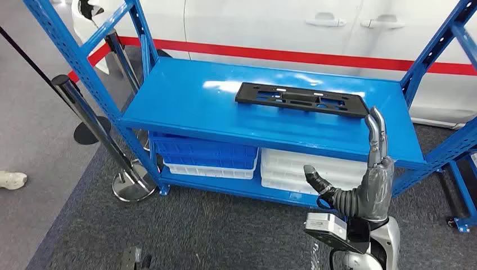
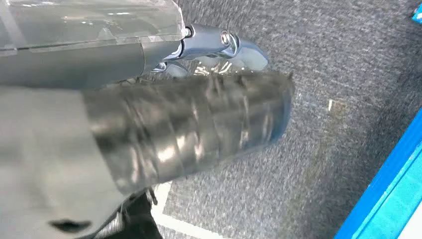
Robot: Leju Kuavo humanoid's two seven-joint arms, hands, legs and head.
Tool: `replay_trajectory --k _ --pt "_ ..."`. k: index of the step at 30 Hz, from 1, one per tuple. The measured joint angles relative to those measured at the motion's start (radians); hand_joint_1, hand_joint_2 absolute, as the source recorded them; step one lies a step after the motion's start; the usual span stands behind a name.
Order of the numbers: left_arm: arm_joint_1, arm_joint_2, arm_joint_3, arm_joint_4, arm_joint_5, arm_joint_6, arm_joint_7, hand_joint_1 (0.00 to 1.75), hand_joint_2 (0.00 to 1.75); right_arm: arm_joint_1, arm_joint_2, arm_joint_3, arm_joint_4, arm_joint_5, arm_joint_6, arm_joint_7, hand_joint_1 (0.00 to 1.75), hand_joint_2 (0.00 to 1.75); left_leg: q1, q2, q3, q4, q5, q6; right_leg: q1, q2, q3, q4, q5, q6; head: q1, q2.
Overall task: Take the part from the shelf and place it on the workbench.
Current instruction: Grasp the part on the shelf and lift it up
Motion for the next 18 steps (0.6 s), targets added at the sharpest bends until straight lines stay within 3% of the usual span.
replay_trajectory --k 3,5,6,7,9,11,13,16,17,18 --pt "0.0 0.001 -0.007 0.0 0.001 0.006 0.0 0.0 0.0 0.011 -0.001 0.002 -0.024 -0.022 0.0 -0.022 0.0 0.0 0.012 0.001 -0.002 0.015 -0.013 -0.013 -0.014 -0.003 -0.031 0.036 0.017 0.007 -0.001 0.0" --pt "0.0 0.001 -0.01 0.001 0.002 0.011 0.0 0.0 0.0 0.013 -0.001 0.003 -0.039 -0.048 0.0 -0.039 0.0 0.0 0.03 -0.001 -0.007 0.049 -0.037 -0.035 -0.035 -0.008 0.0 -0.053 0.086 0.027 0.0 0.0" --pt "0.0 0.001 -0.011 0.001 0.003 0.013 0.0 0.0 0.0 0.013 -0.001 0.003 -0.043 -0.06 0.0 -0.045 0.0 0.0 0.035 -0.002 -0.016 0.073 -0.053 -0.05 -0.041 -0.009 0.021 -0.103 0.108 0.039 0.001 0.0" --pt "-0.001 0.002 -0.012 0.001 0.004 0.014 0.0 0.0 0.0 0.014 -0.001 0.004 -0.048 -0.072 0.0 -0.049 0.0 0.0 0.039 -0.003 -0.027 0.099 -0.07 -0.063 -0.045 -0.007 0.034 -0.136 0.118 0.039 0.004 0.0" --pt "-0.003 0.005 -0.015 0.001 0.007 0.018 -0.002 0.0 0.0 0.018 -0.002 0.008 -0.059 -0.089 0.001 -0.054 0.0 0.0 0.039 -0.005 -0.046 0.129 -0.088 -0.081 -0.042 0.0 0.03 -0.134 0.102 0.022 0.007 0.0" --pt "-0.004 0.004 -0.019 0.002 0.008 0.024 -0.002 0.0 0.0 0.021 -0.004 0.01 -0.07 -0.103 0.002 -0.057 0.0 0.0 0.043 -0.003 -0.05 0.137 -0.094 -0.087 -0.04 0.001 0.02 -0.12 0.097 -0.002 0.004 0.0" --pt "-0.006 0.003 -0.022 0.002 0.009 0.03 -0.001 0.0 0.0 0.021 -0.005 0.011 -0.08 -0.112 0.004 -0.06 0.0 0.0 0.042 0.0 -0.073 0.188 -0.124 -0.083 -0.034 0.001 0.018 -0.117 0.096 -0.015 -0.002 0.0" --pt "-0.009 0.003 -0.025 0.002 0.01 0.036 -0.001 0.0 0.0 0.024 -0.005 0.013 -0.087 -0.123 0.005 -0.06 0.0 0.0 0.018 0.001 -0.184 0.393 -0.206 -0.059 -0.019 -0.001 0.02 -0.123 0.097 -0.025 -0.011 0.0" --pt "-0.008 0.004 -0.026 0.002 0.01 0.039 -0.001 0.0 0.0 0.025 -0.005 0.013 -0.088 -0.127 0.005 -0.06 0.0 0.0 0.008 0.001 -0.215 0.439 -0.212 -0.048 -0.011 -0.001 0.021 -0.123 0.097 -0.029 -0.013 0.0" --pt "-0.008 0.004 -0.027 0.002 0.01 0.042 -0.001 0.0 0.0 0.027 -0.005 0.014 -0.088 -0.13 0.005 -0.06 0.0 0.0 -0.003 0.001 -0.229 0.45 -0.198 -0.033 -0.003 0.0 0.023 -0.124 0.096 -0.032 -0.014 0.0"
